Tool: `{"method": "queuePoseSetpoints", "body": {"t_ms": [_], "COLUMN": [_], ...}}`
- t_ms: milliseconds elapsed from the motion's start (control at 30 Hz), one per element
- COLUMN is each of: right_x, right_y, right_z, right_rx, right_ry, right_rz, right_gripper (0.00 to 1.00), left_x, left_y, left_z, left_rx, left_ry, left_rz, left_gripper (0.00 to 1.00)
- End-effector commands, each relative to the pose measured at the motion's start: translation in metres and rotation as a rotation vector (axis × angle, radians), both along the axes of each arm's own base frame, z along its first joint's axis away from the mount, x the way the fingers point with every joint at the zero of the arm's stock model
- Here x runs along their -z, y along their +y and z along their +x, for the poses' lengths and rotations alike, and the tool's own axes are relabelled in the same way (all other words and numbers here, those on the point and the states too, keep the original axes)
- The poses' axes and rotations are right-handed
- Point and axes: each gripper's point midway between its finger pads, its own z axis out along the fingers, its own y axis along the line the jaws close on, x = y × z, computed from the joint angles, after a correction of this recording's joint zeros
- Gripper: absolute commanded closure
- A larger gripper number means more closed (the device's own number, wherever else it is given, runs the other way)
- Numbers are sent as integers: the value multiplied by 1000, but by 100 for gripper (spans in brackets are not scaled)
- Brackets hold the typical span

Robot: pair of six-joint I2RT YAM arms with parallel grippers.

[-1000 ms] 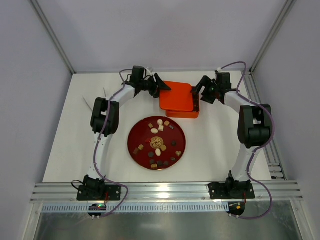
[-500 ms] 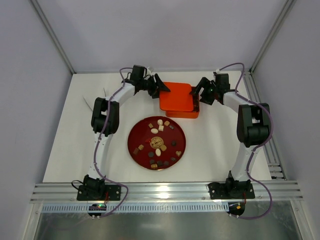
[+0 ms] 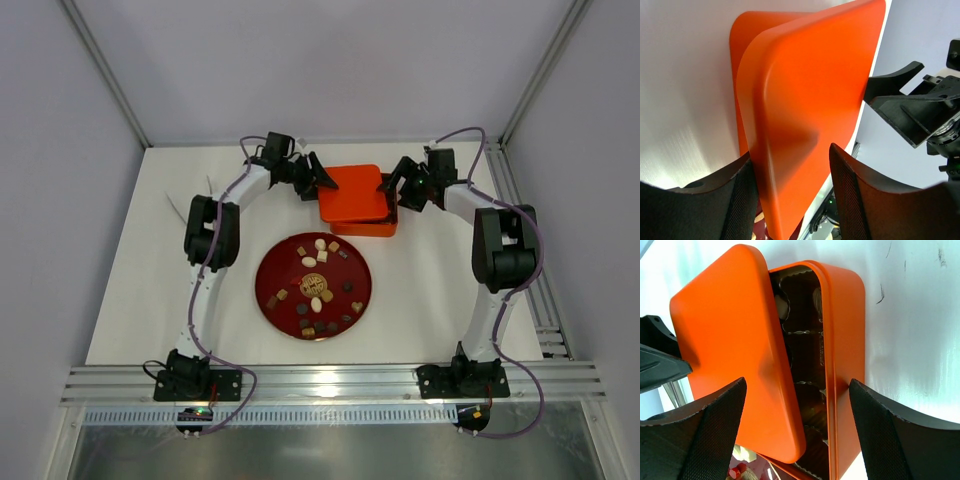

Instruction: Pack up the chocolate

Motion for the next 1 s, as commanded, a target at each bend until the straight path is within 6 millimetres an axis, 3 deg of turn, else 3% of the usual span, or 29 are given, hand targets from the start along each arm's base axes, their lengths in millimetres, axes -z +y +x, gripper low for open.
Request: {"method": "queuePoseSetpoints", "body": {"t_ms": [0, 533, 967], "right_x": [-13, -8, -5], "right_y": [9, 14, 19], "right_z": [10, 12, 11], "right_rx": [-29, -40, -49], "right_ry": [-62, -55, -49], "right_rz": [6, 10, 13], "right_gripper": [16, 17, 18], "left_x": [-13, 3, -4], "left_y": [0, -15, -26], "left_z": [11, 7, 4], "left_rx": [13, 63, 106], "left_ry": [-55, -42, -100], "left_rz": [-1, 64, 113], "left_gripper": [46, 46, 45]}}
